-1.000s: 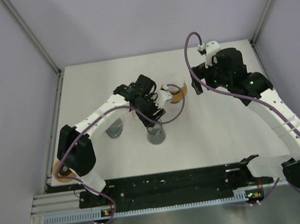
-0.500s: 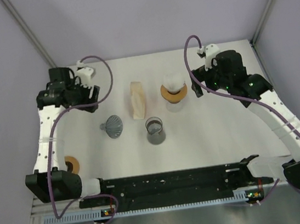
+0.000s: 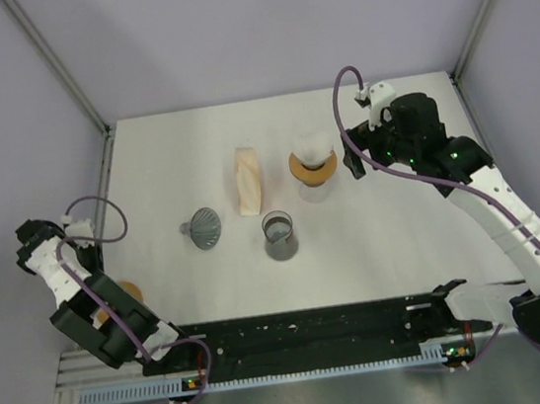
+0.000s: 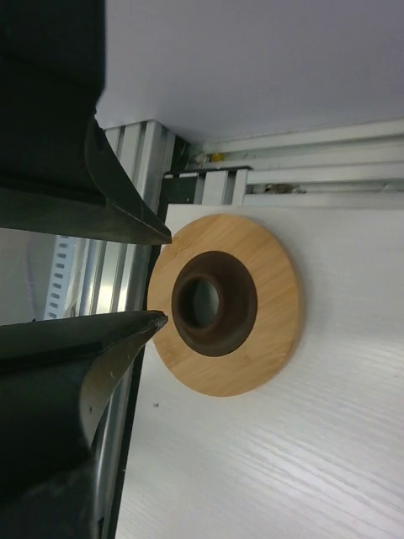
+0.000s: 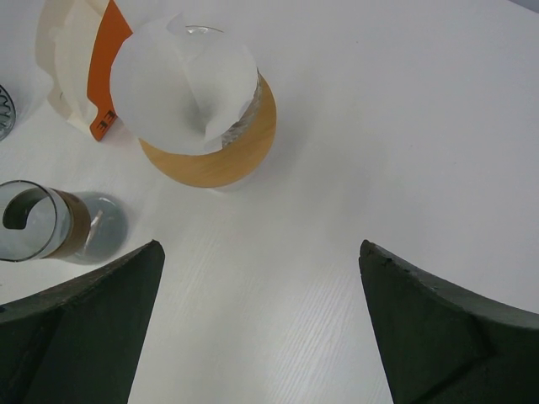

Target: Place the coffee filter in the dripper

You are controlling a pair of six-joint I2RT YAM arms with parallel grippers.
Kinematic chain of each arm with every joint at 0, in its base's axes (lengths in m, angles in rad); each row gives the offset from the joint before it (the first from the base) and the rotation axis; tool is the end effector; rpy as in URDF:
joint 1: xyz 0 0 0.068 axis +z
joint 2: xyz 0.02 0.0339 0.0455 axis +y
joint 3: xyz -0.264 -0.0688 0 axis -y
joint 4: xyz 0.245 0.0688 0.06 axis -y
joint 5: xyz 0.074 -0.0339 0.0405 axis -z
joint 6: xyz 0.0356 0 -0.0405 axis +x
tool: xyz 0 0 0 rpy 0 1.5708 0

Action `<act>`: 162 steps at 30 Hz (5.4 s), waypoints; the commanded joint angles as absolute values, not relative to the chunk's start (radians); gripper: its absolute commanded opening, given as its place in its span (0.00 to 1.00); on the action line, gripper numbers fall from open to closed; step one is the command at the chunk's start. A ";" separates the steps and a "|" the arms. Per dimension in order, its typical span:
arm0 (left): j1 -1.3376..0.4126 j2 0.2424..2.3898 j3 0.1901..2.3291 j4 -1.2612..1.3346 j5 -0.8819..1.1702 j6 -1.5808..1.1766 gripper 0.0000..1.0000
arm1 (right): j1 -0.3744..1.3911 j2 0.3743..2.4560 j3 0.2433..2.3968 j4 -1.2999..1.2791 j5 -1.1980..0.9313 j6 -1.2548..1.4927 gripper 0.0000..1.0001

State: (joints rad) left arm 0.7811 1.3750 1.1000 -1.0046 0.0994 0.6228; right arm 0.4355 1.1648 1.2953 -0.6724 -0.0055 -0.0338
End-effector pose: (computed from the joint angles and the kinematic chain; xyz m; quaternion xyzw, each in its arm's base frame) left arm 0.1815 0.1750 0.2589 -0.0709 0.9857 0.0560 0.1424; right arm 0.2218 0.1034 0.3909 -0.2037 0.8464 0.1005 0.4817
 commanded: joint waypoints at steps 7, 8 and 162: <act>0.811 1.408 0.900 -0.775 0.029 0.710 0.42 | 0.423 1.149 1.301 -0.632 -0.021 -0.038 0.99; 0.810 1.419 0.899 -0.775 0.031 0.709 0.42 | 0.423 1.147 1.301 -0.630 -0.018 -0.038 0.99; -0.270 1.430 1.396 -0.955 1.038 0.029 0.00 | 0.679 1.470 1.394 -0.448 -0.476 0.213 0.46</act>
State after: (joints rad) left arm -0.2642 1.4498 1.4147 -1.0435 1.0279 0.1814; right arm 0.6415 1.4635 1.3251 -0.4725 -0.6479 0.2119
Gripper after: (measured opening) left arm 0.181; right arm 0.384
